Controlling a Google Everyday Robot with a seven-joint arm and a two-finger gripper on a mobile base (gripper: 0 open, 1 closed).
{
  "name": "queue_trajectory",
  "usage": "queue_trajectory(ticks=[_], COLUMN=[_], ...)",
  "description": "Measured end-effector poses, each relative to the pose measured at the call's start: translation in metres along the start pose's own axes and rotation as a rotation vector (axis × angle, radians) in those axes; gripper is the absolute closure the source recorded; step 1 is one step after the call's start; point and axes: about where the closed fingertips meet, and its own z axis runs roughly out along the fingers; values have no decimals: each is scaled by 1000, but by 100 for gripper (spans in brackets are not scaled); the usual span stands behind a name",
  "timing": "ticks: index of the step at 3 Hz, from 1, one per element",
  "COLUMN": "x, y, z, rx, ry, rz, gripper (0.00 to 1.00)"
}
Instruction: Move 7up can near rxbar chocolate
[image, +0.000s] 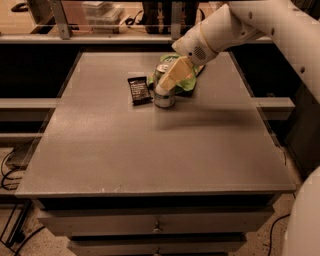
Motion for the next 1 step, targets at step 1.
queue_trajectory(ticks=[1], x=[0], y=[0], z=[0], rx=[0], ry=[0], rz=[0], gripper=[0])
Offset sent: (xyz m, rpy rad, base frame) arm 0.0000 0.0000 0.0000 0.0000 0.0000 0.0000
